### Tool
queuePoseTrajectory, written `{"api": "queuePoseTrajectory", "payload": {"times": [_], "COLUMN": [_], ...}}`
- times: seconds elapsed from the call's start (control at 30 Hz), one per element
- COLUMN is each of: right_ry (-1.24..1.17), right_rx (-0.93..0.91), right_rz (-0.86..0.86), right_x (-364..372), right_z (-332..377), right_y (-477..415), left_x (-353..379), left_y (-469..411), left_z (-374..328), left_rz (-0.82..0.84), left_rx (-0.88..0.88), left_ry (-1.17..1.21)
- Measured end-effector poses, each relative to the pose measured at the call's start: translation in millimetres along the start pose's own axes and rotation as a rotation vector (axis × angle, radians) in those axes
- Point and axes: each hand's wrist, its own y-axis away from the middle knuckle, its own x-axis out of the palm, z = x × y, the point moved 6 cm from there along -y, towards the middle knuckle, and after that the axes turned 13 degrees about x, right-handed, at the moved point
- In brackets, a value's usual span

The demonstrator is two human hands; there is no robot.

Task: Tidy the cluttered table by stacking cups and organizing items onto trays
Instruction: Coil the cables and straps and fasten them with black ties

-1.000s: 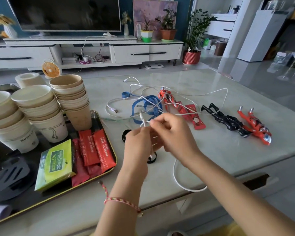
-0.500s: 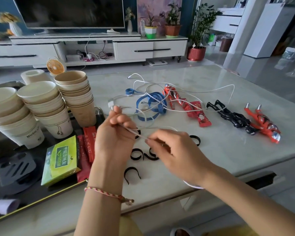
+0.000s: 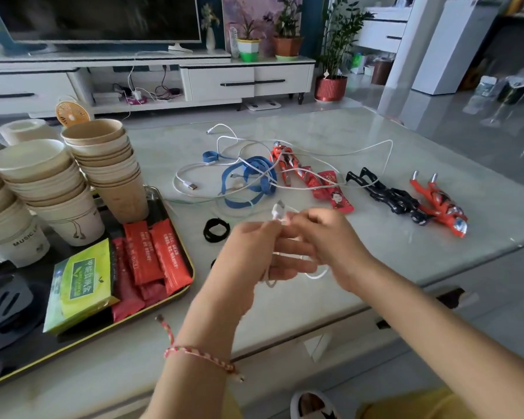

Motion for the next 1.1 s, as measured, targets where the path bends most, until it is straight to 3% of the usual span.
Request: {"api": "queuePoseTrajectory", "payload": {"times": [0.1, 0.23, 0.43, 0.57, 0.73, 0.9, 1.03, 1.1], "right_ry": [0.085, 0.266, 0.792, 0.732, 0.691, 0.898, 0.799, 0.752], "right_rx": [-0.131, -0.407, -0.691, -0.807, -0.732, -0.563, -0.438, -0.434], "right_rz": [-0.073, -0.126, -0.052, 0.012, 0.181, 0.140, -0.015, -0.125], "right_x": [3, 17, 62, 63, 51, 23, -5, -9], "right_z": [15, 28, 19, 21, 16, 12, 17, 24], "right_y": [12, 39, 64, 72, 53, 14, -10, -14], "left_x": [-10, -15, -19, -46, -59, -51, -47, -40], "left_y": [-4, -5, -9, -10, -6, -2, 0, -2], "left_z": [5, 8, 0, -20, -29, -39, -36, -28], "left_rz": [-0.174, -0.260, -0.316, -0.372, -0.181, -0.012, 0.003, -0.003], "left_rx": [0.017, 0.065, 0.108, 0.265, 0.273, 0.278, 0.237, 0.201], "left_ry": [-0.084, -0.013, 0.482, 0.730, 0.950, 0.815, 0.480, 0.200]}}
